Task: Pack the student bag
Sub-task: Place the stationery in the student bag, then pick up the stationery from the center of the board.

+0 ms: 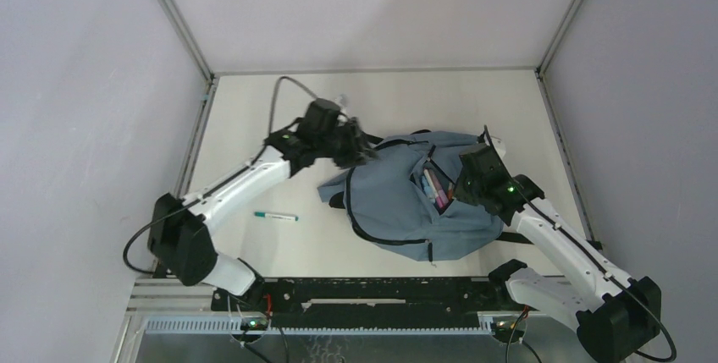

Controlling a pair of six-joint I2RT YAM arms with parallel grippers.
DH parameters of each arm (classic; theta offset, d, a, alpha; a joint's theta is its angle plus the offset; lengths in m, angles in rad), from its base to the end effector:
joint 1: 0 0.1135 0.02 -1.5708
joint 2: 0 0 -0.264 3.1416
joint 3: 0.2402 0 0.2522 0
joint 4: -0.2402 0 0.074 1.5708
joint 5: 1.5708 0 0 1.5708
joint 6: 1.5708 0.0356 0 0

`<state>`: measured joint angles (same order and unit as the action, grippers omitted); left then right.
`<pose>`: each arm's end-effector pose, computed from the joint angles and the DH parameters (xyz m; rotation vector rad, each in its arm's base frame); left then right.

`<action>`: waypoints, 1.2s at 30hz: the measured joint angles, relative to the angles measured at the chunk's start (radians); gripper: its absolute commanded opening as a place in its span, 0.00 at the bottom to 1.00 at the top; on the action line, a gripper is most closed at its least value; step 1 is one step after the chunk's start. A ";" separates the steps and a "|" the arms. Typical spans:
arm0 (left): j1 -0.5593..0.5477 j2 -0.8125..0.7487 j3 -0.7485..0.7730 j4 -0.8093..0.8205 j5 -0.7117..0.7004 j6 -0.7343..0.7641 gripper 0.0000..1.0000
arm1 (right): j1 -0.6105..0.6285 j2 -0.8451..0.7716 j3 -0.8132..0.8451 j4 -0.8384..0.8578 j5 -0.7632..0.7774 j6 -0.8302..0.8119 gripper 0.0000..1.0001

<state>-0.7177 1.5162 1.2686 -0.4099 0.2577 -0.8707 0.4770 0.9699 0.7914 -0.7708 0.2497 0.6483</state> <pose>0.2529 -0.2328 0.3090 -0.0318 2.4611 -1.0838 0.1689 0.0774 0.2586 0.3122 2.4655 0.1618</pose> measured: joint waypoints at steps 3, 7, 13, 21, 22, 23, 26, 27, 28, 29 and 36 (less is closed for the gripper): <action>0.134 -0.086 -0.113 -0.110 -0.135 -0.001 0.73 | -0.005 0.000 -0.003 0.003 -0.001 -0.004 0.00; 0.266 -0.217 -0.304 -0.233 -0.312 -0.034 0.84 | -0.012 0.000 -0.008 0.011 -0.006 -0.011 0.00; 0.339 -0.509 -0.559 -0.338 -0.461 -0.150 0.85 | -0.013 0.017 -0.010 0.022 -0.021 -0.014 0.00; 0.362 -0.457 -0.595 -0.431 -0.596 -0.283 0.84 | -0.013 0.021 -0.011 0.027 -0.027 -0.015 0.00; 0.367 -0.428 -0.595 -0.433 -0.602 -0.288 0.83 | -0.013 0.021 -0.011 0.027 -0.027 -0.015 0.00; 0.370 -0.402 -0.595 -0.432 -0.605 -0.291 0.83 | -0.013 0.021 -0.011 0.028 -0.027 -0.015 0.00; 0.383 -0.330 -0.595 -0.429 -0.602 -0.304 0.81 | -0.013 0.021 -0.011 0.027 -0.027 -0.014 0.00; 0.388 -0.312 -0.595 -0.426 -0.598 -0.311 0.80 | -0.013 0.021 -0.011 0.027 -0.027 -0.014 0.00; 0.390 -0.306 -0.595 -0.421 -0.596 -0.316 0.80 | -0.013 0.021 -0.011 0.027 -0.027 -0.014 0.00; 0.392 -0.299 -0.595 -0.414 -0.594 -0.320 0.80 | -0.013 0.021 -0.011 0.027 -0.027 -0.014 0.00; 0.399 -0.208 -0.595 -0.368 -0.592 -0.358 0.70 | -0.013 0.021 -0.011 0.027 -0.026 -0.014 0.00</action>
<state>-0.3187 1.3087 0.6735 -0.7780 -0.3344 -1.2285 0.4644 0.9913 0.7807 -0.7437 0.2237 0.6338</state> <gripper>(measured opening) 0.749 0.007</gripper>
